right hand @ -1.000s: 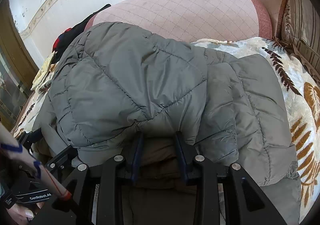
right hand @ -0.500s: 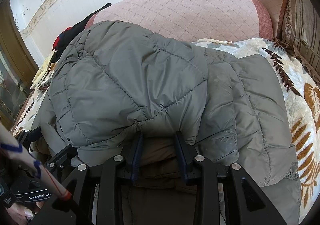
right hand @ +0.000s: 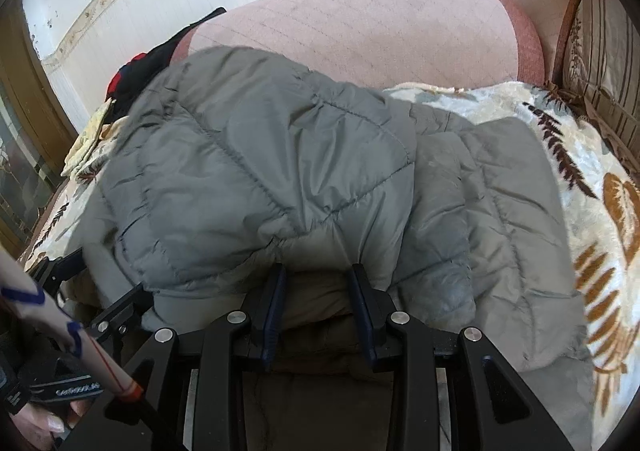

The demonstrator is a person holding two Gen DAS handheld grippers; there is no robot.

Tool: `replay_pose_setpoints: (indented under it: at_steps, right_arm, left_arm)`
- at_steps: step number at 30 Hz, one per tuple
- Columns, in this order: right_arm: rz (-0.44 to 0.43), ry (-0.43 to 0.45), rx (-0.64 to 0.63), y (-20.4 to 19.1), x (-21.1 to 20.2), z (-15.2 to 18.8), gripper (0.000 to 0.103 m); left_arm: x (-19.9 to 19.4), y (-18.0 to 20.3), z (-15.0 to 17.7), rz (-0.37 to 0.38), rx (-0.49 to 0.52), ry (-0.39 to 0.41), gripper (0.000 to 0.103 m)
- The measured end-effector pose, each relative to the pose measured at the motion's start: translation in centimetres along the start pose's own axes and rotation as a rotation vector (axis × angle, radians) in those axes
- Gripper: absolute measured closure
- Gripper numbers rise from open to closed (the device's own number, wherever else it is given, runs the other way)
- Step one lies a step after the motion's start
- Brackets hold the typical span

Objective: Fold large clothes

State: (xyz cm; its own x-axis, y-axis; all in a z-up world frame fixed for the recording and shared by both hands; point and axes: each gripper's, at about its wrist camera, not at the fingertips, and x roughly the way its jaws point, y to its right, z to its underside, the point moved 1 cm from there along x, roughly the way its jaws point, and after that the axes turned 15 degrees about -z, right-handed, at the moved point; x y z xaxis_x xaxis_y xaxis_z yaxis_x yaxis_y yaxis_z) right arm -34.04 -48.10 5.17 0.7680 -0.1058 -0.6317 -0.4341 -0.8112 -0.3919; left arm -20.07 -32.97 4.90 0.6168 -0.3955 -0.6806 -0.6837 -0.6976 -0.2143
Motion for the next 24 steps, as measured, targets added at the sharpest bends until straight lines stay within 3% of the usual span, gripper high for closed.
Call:
replay_pose_setpoints:
  at_steps: [5, 7, 12, 15, 20, 24]
  right_arm:
    - [0.019, 0.054, 0.001, -2.7, -6.6, 2.1, 0.061]
    - [0.000, 0.058, 0.032, -3.3, -9.7, 5.3, 0.055]
    - [0.050, -0.001, 0.049, -4.4, -14.2, 12.2, 0.055]
    - [0.071, 0.009, 0.042, -5.2, -16.4, 14.8, 0.055]
    - [0.072, -0.045, 0.050, -6.4, -16.0, 17.2, 0.055]
    - [0.075, -0.077, -0.017, -8.2, -14.9, 18.7, 0.055]
  left_arm:
    - [-2.6, -0.3, 0.1, -0.016, -0.002, 0.019, 0.001]
    - [-4.2, -0.6, 0.5, -0.029, -0.009, 0.029, 0.001]
    - [-8.7, -0.5, 2.3, -0.044, -0.017, 0.028, 0.001]
    - [-11.4, 0.0, 5.7, -0.041, -0.029, -0.012, 0.001]
    - [-13.9, 1.5, 11.0, -0.066, 0.017, -0.083, 0.001]
    - [-15.0, 2.2, 14.1, -0.108, 0.041, -0.107, 0.001]
